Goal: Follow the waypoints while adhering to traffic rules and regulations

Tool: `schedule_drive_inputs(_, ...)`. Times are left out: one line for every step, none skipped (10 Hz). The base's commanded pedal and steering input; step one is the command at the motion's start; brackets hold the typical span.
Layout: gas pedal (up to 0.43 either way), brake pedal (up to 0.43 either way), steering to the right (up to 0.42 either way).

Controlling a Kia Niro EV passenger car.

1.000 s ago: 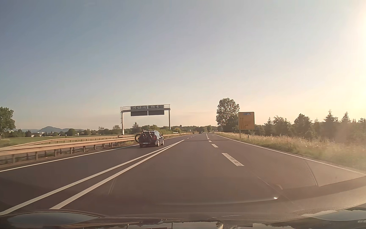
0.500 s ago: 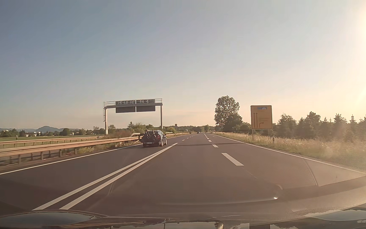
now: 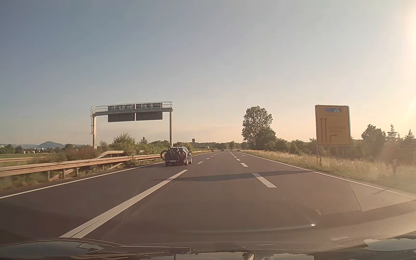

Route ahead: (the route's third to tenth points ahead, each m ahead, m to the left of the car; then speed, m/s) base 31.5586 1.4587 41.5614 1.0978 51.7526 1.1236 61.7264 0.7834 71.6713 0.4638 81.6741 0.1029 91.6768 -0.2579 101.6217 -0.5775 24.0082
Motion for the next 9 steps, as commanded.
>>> schedule_drive_inputs(0.169,0.000,0.004)
schedule_drive_inputs(0.169,0.000,0.004)
schedule_drive_inputs(0.169,0.000,0.004)
schedule_drive_inputs(0.169,0.000,0.004)
schedule_drive_inputs(0.169,0.000,0.004)
schedule_drive_inputs(0.169,0.000,0.003)
schedule_drive_inputs(0.169,0.000,0.003)
schedule_drive_inputs(0.169,0.000,0.003)
schedule_drive_inputs(0.169,0.000,0.003)
